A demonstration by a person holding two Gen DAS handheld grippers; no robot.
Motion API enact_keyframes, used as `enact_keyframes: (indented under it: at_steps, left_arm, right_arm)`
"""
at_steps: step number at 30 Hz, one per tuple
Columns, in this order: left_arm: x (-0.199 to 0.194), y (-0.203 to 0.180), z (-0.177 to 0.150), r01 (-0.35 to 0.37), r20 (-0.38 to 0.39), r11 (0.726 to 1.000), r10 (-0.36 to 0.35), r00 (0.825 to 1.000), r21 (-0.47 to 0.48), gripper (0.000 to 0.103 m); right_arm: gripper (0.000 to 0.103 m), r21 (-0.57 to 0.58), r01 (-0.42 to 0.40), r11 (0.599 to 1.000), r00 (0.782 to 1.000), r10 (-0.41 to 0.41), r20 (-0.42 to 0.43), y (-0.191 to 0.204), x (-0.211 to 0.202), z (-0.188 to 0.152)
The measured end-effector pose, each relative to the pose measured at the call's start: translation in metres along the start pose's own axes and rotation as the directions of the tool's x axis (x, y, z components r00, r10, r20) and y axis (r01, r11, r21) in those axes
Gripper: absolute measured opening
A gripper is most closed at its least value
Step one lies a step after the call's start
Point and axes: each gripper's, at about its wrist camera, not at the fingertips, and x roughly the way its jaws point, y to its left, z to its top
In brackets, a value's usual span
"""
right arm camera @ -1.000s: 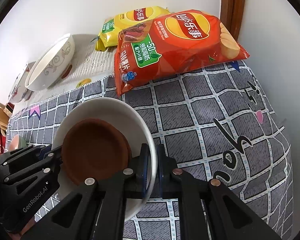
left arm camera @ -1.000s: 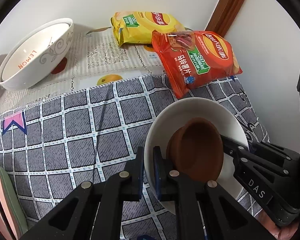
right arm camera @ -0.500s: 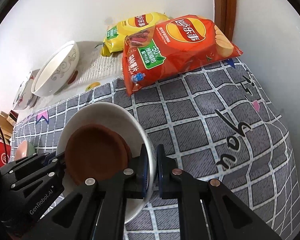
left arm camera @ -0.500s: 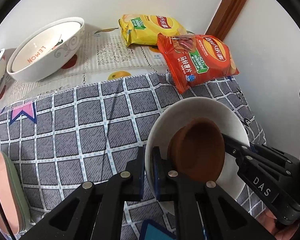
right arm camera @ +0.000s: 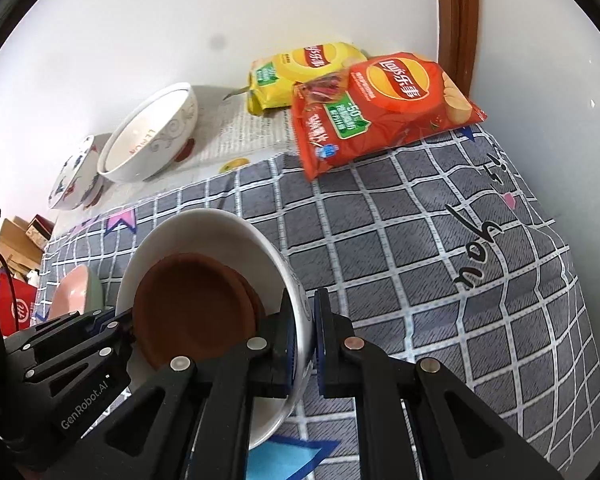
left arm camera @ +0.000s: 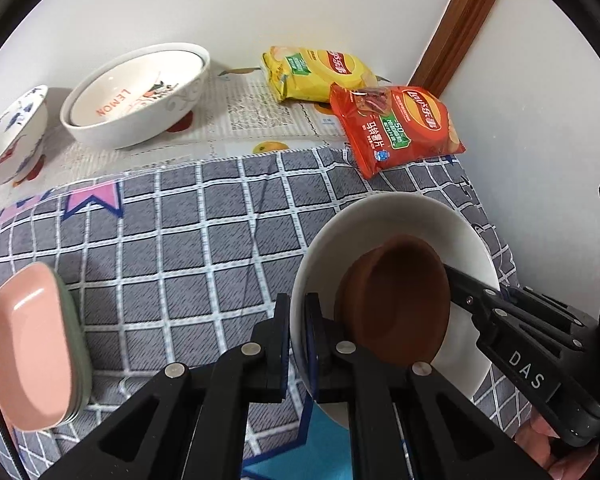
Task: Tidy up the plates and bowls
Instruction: 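Lift the white bowl with the left gripper and carry it toward the pink plate, then lower the white bowl with the left gripper onto the pink plate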
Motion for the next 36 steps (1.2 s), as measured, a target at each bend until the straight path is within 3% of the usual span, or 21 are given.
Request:
enact_keyframes:
  at_steps: [17, 36]
  left_arm:
    - [-0.039, 0.027, -0.02, -0.021, 0.031, 1.0, 0.022, 0.999, -0.016, 0.007]
    - [-0.069, 0.076, -0.031, -0.027, 0.075, 0.997, 0.032, 0.997, -0.071, 0.007]
  right_arm:
    - [0.009, -0.014, -0.04, 0.999, 0.999, 0.04, 0.019, 0.04, -0.021, -0.024]
    - [0.009, -0.069, -0.061, 0.996, 0.997, 0.064, 0.034, 0.096, -0.029, -0.027]
